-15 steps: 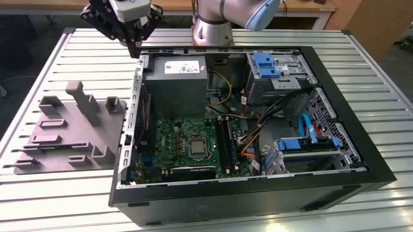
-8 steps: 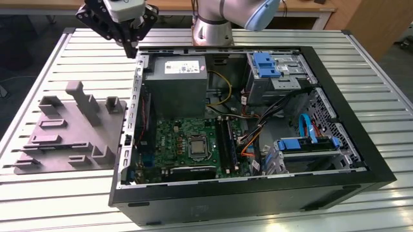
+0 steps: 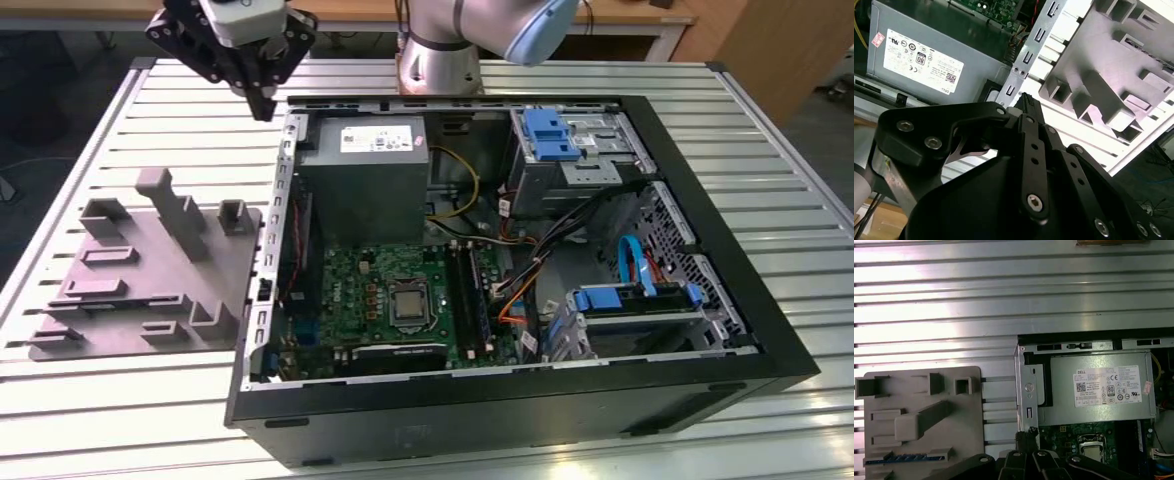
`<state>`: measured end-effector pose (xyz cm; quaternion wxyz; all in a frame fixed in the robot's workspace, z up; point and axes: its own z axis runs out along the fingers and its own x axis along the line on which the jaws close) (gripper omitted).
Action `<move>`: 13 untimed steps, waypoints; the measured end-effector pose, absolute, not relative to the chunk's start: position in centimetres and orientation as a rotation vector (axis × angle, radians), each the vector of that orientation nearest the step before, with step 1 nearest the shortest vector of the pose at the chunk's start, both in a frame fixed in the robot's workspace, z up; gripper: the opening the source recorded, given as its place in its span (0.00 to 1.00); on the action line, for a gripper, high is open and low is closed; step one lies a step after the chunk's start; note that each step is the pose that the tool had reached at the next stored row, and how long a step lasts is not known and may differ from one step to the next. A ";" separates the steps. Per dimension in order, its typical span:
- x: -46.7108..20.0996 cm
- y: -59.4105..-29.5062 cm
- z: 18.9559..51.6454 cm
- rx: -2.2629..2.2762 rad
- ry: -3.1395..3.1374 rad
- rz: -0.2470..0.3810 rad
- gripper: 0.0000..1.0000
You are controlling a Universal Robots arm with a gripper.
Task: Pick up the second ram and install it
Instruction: 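Reach for the second ram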
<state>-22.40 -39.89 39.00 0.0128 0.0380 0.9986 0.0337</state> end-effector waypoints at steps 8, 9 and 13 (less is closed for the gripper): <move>-23.2 -39.9 39.0 0.118 3.112 0.107 0.10; -23.2 -39.9 39.0 0.118 3.112 0.107 0.10; -23.5 -39.9 39.0 0.118 3.112 0.107 0.10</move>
